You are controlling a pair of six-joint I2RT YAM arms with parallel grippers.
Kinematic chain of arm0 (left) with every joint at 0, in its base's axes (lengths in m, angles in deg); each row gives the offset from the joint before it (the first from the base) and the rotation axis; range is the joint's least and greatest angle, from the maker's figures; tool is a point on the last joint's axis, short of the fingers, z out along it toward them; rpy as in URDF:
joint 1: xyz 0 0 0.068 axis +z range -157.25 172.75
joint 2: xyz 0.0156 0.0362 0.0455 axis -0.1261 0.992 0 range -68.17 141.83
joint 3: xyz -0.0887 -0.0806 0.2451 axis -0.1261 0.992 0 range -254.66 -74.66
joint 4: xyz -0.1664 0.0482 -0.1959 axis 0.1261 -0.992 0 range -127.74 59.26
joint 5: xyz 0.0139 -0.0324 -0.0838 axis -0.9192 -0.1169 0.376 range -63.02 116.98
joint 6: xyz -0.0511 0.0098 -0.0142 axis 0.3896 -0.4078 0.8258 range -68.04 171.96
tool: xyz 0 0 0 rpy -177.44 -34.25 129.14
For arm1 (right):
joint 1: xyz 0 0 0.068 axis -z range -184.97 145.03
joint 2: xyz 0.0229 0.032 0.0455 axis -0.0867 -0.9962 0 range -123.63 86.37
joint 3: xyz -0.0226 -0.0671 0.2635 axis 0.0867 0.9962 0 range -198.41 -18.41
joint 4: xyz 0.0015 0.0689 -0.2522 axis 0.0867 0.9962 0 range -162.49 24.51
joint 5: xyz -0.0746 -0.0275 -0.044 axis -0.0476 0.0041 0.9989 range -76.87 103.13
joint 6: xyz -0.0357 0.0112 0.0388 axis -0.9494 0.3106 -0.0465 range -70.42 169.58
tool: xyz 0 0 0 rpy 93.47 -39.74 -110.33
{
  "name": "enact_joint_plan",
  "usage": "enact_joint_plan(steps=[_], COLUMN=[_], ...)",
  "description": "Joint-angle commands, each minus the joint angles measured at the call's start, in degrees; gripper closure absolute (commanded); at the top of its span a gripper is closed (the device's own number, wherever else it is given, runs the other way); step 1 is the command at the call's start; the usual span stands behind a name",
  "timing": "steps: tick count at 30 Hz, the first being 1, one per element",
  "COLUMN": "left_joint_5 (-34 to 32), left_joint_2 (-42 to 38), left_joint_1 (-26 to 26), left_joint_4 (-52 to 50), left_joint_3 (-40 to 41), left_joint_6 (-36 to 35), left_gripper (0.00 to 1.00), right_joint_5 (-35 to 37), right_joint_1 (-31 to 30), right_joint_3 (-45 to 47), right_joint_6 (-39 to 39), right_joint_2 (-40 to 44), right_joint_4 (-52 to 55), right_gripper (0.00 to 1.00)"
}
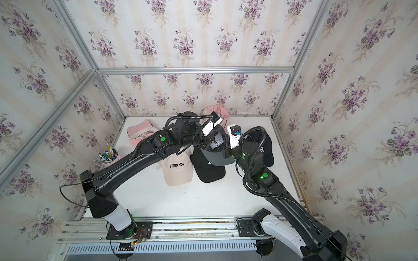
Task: Open the adjustable buckle of the baseball cap
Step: Pick up the baseball cap from the center of the board.
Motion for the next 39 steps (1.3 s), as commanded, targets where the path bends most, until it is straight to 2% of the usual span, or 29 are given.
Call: enact_joint_plan(steps=[1, 4, 6, 12, 19, 23, 27, 32, 39], left_joint_5=[0.6, -0.6, -0.8, 0.2, 0.2, -0.7, 1.1, 0.9, -6.9], left_joint_2=[0.0, -0.2, -1.0, -6.2, -12.7, -18.6, -22.8, -22.5, -17.7], left_joint_1=[0.0, 0.2, 0.9, 3.1, 4.6, 5.8, 6.1, 5.7, 2.6], left_joint_4=[1.4, 2.1, 3.1, 9.4, 11.4, 15.0, 19.6, 24.1, 34.6], left_joint_3=[-0.3, -0.3, 0.1, 5.2, 13.0, 21.6, 29.7, 34.6, 36.8], left_joint_6=[0.3, 0.7, 1.7, 2.6, -1.2, -3.4, -6.5, -9.4, -19.1], left_gripper=[0.81, 0.61, 0.42, 0.27, 0.24, 0.24, 0.25, 0.26, 0.26], right_joint_5=[-0.2, -0.1, 0.4, 1.7, 1.5, 0.2, -1.5, -4.0, -6.0], right_joint_1=[-0.1, 0.0, -0.1, 0.1, 0.3, 1.1, 1.7, 1.7, 1.7], right_joint_3=[-0.7, -1.3, -1.8, -4.1, -6.2, -7.4, -8.6, -9.7, -11.6], right_joint_6=[1.4, 2.9, 4.0, 6.0, 7.4, 8.5, 9.2, 9.5, 10.7], right_joint_2=[0.6, 0.7, 0.4, -1.4, -3.7, -4.4, -4.9, -5.4, -6.4], right_joint_4=[-2.5, -1.8, -0.8, 2.3, 4.0, 4.3, 4.8, 5.4, 7.7], right_gripper=[1.0, 1.0, 1.0, 1.0, 1.0, 1.0, 1.0, 1.0, 1.0])
